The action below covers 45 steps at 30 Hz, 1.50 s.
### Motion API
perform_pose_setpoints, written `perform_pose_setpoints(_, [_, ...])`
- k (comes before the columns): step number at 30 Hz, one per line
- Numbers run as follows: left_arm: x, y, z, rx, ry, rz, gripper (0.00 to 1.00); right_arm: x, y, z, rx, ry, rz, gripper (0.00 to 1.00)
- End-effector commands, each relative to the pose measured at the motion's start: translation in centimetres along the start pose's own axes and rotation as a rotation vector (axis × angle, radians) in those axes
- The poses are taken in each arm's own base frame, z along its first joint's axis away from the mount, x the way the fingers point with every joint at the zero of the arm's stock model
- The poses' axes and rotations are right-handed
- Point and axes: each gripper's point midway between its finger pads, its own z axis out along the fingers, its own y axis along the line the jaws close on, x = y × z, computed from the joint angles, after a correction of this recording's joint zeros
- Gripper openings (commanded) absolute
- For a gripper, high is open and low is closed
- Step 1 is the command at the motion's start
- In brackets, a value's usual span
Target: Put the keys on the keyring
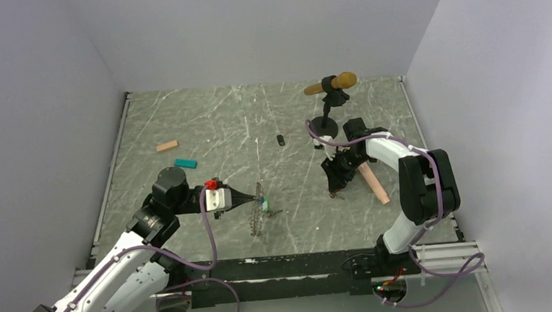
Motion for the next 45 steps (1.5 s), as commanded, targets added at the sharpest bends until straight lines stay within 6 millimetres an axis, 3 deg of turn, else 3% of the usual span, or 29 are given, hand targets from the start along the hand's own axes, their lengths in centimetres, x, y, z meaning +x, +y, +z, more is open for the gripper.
perform_pose_setpoints(1, [-2.6, 1.1, -0.2, -0.016, -0.048, 0.086, 0.00, -1.0, -0.7, -0.3, 0.034, -0.006, -0.028, 0.42])
perform_pose_setpoints(25, [-2.5, 1.0, -0.1, -0.009, -0.044, 0.079, 0.00, -0.6, -0.4, 0.9, 0.037, 0.051, -0.068, 0.28])
perform_pose_setpoints(45, [-2.6, 1.0, -0.1, -0.006, -0.047, 0.079, 0.00, -0.6, -0.5, 1.4, 0.045, 0.067, -0.072, 0.23])
